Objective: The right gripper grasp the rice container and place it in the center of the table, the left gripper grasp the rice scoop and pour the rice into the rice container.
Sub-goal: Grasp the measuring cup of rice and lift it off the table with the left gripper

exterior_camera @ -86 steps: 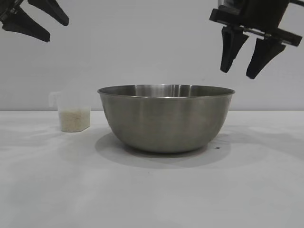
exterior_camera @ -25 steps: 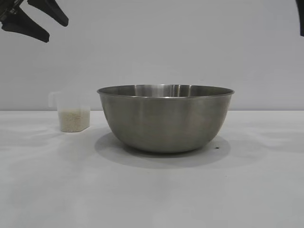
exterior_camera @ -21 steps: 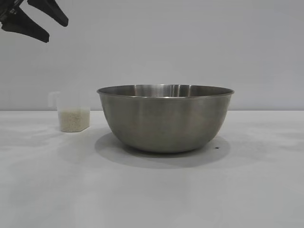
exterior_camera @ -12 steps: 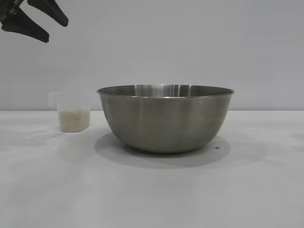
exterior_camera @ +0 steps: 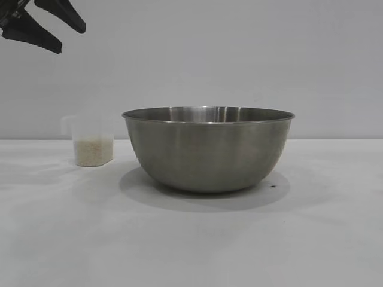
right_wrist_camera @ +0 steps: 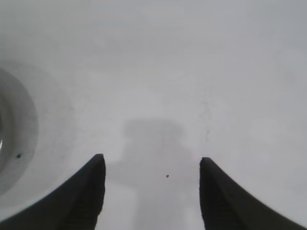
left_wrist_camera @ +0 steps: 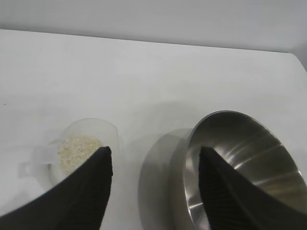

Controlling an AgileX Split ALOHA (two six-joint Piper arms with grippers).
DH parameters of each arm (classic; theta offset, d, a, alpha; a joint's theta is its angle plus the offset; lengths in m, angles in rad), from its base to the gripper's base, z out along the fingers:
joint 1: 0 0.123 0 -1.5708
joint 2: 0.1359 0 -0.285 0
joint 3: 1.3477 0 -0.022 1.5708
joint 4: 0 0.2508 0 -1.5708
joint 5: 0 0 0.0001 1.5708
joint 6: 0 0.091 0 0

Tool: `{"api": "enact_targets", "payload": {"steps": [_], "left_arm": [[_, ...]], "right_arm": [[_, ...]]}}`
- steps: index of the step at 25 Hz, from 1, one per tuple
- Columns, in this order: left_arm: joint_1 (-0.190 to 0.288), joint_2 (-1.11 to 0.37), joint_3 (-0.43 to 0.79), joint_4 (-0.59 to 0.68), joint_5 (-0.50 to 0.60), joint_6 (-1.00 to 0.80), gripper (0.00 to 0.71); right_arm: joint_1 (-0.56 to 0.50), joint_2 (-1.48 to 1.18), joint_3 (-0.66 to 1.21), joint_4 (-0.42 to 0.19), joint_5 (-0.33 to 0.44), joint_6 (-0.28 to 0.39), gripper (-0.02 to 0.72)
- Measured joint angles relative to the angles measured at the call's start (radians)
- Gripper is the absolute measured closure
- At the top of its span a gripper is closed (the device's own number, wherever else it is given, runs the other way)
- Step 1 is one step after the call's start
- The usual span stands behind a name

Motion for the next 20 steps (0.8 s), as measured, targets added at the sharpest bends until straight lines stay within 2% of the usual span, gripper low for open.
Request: {"api": "enact_targets", "payload": {"steps": [13, 20], "left_arm": [[0.0, 0.0, 0.0, 0.0, -0.004, 0.0, 0.326], [0.0, 0.0, 0.0, 0.0, -0.012, 0.0, 0.326]], "right_arm": [[0.0, -0.254, 0.019, 0.0, 0.055, -0.001, 0.342], [0.0, -0.483, 0.251, 0.0, 0.047, -0.002, 0.342]]}}
